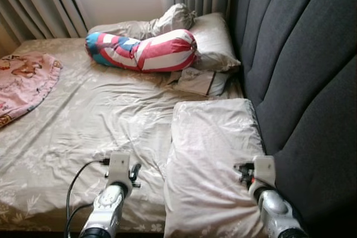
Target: Clean up the room
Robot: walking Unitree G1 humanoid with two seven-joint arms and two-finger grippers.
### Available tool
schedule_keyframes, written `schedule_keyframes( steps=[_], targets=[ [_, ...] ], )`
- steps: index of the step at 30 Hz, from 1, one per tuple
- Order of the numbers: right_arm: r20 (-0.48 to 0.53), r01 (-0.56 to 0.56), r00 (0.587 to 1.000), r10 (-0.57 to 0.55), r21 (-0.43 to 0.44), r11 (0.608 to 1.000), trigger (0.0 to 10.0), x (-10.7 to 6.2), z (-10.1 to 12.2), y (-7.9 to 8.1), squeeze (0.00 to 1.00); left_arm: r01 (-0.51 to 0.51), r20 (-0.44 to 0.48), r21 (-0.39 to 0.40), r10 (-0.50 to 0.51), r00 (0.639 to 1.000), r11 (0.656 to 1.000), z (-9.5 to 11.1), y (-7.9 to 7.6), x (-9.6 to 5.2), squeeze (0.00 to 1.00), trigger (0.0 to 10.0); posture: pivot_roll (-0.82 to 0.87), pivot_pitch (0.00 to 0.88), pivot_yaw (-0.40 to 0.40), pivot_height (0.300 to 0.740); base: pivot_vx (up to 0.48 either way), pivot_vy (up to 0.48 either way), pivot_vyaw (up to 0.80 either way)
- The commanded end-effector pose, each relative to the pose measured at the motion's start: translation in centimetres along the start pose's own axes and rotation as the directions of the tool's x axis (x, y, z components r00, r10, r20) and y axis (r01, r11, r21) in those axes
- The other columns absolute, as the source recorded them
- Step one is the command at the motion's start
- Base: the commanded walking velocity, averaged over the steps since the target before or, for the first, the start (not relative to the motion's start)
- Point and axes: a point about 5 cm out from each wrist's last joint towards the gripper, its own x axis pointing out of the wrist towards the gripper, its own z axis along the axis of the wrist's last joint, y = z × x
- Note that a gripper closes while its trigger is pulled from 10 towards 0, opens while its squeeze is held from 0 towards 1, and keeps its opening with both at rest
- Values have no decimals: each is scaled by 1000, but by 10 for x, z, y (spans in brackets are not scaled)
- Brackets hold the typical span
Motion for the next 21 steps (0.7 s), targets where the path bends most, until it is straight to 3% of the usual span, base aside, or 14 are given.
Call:
schedule_keyframes(
  steps=[1,5,7,21],
  targets=[
    [-27,-33,999,32,-43,999,10000,1,-1,7,0,-17,-72,7,17,997,1000,-11,4,-1,0,10000,-98,0,11,740,0,0,0],
    [-44,-15,999,15,-9,1000,10000,0,-5,4,0,-19,-157,-15,17,987,1000,-30,-2,-6,0,10000,-111,0,7,740,0,0,0],
    [-70,15,997,-14,11,1000,10000,-2,-12,1,0,-27,-216,-66,13,976,997,-47,-6,-12,0,10000,-100,0,3,740,0,0,0],
    [-120,27,992,-24,30,999,10000,-8,-33,5,0,-107,-337,-46,86,937,993,-81,10,-30,0,10000,-100,0,10,740,0,0,0]
  ],
)
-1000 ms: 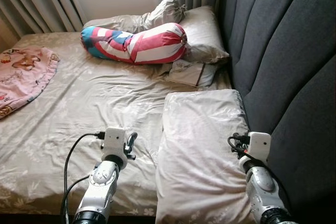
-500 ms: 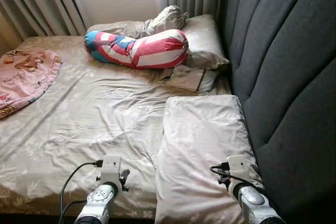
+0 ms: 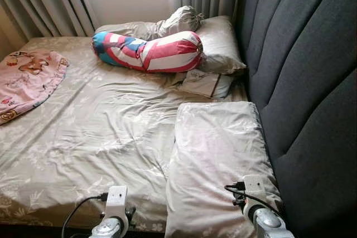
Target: Clean up the room
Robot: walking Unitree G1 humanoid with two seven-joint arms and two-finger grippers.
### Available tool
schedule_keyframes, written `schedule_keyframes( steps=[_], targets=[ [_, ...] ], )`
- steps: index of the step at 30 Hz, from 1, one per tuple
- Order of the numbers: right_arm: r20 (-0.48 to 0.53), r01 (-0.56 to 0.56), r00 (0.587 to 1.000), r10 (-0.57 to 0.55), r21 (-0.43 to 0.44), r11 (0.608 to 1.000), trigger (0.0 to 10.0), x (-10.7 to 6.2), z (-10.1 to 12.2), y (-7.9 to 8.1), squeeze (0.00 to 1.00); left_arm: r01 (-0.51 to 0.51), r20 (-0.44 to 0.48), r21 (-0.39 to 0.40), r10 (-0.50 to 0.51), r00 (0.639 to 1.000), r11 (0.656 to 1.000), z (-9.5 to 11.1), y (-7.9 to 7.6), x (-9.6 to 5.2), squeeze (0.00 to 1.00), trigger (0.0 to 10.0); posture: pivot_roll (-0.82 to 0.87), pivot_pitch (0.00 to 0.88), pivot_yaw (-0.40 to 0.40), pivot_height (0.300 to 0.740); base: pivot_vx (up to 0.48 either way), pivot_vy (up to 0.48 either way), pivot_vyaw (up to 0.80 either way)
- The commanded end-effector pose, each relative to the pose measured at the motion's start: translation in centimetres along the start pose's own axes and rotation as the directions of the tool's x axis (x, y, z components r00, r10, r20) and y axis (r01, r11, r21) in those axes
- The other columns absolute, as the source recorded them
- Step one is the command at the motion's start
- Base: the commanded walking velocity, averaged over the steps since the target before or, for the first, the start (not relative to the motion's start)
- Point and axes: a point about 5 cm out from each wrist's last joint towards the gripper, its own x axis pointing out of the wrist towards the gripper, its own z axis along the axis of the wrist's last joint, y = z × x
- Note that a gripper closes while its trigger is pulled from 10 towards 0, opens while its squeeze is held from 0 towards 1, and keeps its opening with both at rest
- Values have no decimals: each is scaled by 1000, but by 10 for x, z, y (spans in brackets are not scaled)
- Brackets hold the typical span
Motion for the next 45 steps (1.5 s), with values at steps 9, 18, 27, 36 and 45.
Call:
schedule_keyframes(
  steps=[9,18,27,36,45],
  targets=[
    [-4,23,1000,-23,25,999,10000,-1,-4,-6,0,-69,-60,-21,67,996,997,-21,16,-6,0,10000,-98,0,4,740,0,44,0],
    [-11,12,1000,-12,14,1000,10000,-1,-5,-3,0,-54,-68,0,54,996,999,-24,12,-6,0,10000,-89,0,-3,740,0,426,0],
    [-31,23,999,-22,16,1000,10000,-2,-10,-3,0,-58,-75,1,58,996,998,-26,16,-7,0,10000,-76,0,1,740,0,411,0],
    [-35,21,999,-21,7,1000,10000,-3,-11,-4,0,-59,-74,-4,58,996,998,-26,14,-7,0,10000,-75,0,1,740,0,408,0],
    [-35,15,999,-15,-1,1000,10000,-2,-10,0,0,-53,-66,-2,53,996,999,-24,12,-6,0,10000,-74,0,5,740,0,408,0]
  ],
)
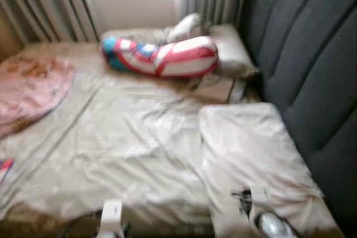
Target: Clean up the room
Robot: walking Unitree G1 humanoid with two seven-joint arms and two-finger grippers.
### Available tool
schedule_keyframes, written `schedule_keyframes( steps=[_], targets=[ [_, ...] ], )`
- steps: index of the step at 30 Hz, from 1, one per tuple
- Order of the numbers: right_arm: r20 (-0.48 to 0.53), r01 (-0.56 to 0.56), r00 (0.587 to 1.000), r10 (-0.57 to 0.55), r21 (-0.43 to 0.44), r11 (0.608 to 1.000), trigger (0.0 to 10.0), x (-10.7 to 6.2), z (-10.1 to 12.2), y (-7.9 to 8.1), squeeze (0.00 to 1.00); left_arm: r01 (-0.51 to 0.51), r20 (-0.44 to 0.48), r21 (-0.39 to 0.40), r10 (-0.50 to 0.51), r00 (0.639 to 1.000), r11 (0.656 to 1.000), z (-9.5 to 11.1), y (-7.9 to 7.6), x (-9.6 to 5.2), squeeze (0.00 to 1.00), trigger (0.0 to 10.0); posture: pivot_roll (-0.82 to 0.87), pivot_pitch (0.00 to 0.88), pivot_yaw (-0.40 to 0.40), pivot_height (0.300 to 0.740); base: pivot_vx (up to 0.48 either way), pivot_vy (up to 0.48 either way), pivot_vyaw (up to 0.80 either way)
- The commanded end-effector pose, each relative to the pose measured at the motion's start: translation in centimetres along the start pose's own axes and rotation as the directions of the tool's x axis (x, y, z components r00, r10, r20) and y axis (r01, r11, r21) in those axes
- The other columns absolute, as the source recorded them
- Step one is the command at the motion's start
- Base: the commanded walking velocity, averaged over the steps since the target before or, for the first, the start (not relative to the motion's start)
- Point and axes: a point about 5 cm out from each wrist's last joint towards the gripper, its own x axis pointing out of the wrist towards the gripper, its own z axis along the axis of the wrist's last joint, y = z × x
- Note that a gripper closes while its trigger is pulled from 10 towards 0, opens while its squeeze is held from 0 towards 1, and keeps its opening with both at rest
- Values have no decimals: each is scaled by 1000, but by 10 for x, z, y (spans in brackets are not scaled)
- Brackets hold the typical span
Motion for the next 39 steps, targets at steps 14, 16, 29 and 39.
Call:
schedule_keyframes(
  steps=[14,16,29,39],
  targets=[
    [17,5,1000,-5,-12,1000,10000,1,5,1,0,7,14,2,-7,1000,1000,6,-2,1,0,10000,-73,0,11,740,0,408,0],
    [24,2,1000,-1,-12,1000,10000,1,6,3,0,6,13,2,-6,1000,1000,6,-2,1,0,10000,-74,0,12,740,0,409,0],
    [49,-14,999,15,-23,1000,10000,2,12,8,0,2,4,2,-2,1000,1000,2,3,0,0,10000,-71,0,12,740,0,408,0],
    [53,-25,998,28,-56,998,10000,3,14,9,0,4,-5,5,-4,1000,1000,0,2,0,0,10000,-74,0,14,740,0,407,41]
  ],
)
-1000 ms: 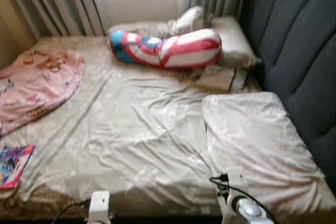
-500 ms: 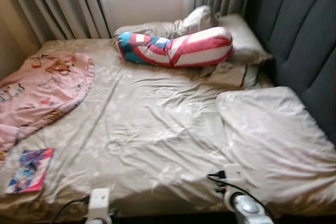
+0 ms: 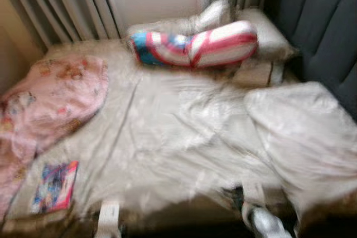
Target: Clean up the room
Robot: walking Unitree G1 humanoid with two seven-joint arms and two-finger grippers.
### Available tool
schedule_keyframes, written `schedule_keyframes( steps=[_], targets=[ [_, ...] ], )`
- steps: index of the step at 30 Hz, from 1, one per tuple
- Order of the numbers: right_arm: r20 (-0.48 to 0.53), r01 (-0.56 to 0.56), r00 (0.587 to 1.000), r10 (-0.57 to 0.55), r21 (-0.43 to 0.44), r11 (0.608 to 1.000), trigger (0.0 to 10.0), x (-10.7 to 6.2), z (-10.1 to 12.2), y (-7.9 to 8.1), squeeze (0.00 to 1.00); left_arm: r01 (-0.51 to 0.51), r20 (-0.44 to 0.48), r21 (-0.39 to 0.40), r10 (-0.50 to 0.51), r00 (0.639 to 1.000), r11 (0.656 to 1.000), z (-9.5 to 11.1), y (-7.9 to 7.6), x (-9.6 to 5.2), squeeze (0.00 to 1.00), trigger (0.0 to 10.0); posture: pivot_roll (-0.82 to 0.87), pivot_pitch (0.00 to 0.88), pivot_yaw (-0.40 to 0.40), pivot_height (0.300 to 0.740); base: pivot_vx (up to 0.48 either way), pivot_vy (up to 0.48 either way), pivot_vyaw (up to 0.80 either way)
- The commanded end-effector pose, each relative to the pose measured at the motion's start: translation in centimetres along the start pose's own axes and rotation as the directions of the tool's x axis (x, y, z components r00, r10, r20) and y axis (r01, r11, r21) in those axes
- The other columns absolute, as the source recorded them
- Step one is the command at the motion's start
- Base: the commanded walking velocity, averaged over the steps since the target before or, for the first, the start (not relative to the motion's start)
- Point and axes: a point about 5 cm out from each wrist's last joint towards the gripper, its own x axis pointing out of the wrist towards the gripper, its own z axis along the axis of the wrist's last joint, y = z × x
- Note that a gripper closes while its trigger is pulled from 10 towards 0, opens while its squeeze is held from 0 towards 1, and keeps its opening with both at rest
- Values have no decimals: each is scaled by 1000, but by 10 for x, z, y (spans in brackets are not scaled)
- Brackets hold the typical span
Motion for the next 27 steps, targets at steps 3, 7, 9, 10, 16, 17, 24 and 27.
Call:
schedule_keyframes(
  steps=[3,7,9,10,16,17,24,27],
  targets=[
    [22,-35,999,36,-22,999,10000,2,7,13,0,-13,-22,10,14,1000,1000,-6,6,-1,0,10000,-75,0,15,740,0,407,592],
    [14,-33,999,33,-11,999,10000,2,5,14,0,-12,-25,12,12,1000,1000,-7,6,-1,0,10000,-77,0,16,740,0,412,0],
    [8,-33,999,33,-26,999,10000,1,3,13,0,-12,-26,13,12,1000,1000,-7,6,-2,0,10000,-77,0,17,740,0,411,0],
    [7,-34,999,34,-27,999,10000,1,2,13,0,-11,-28,14,12,1000,1000,-8,6,-2,0,10000,-74,0,16,740,0,412,0],
    [6,-37,999,37,-24,999,10000,1,1,13,0,-13,-28,13,13,1000,1000,-8,7,-2,0,10000,-74,0,16,740,0,407,0],
    [6,-37,999,37,-24,999,10000,1,1,13,0,-13,-28,12,14,1000,1000,-8,7,-2,0,10000,-75,0,16,740,0,409,0],
    [9,-38,999,38,-28,999,10000,1,3,13,0,-14,-25,12,14,1000,1000,-7,7,-2,0,10000,-75,0,16,740,0,403,0],
    [15,-47,999,48,-43,998,10000,2,4,15,0,-14,-23,10,14,1000,1000,-7,7,-2,0,10000,-74,0,16,740,0,391,681]
  ],
)
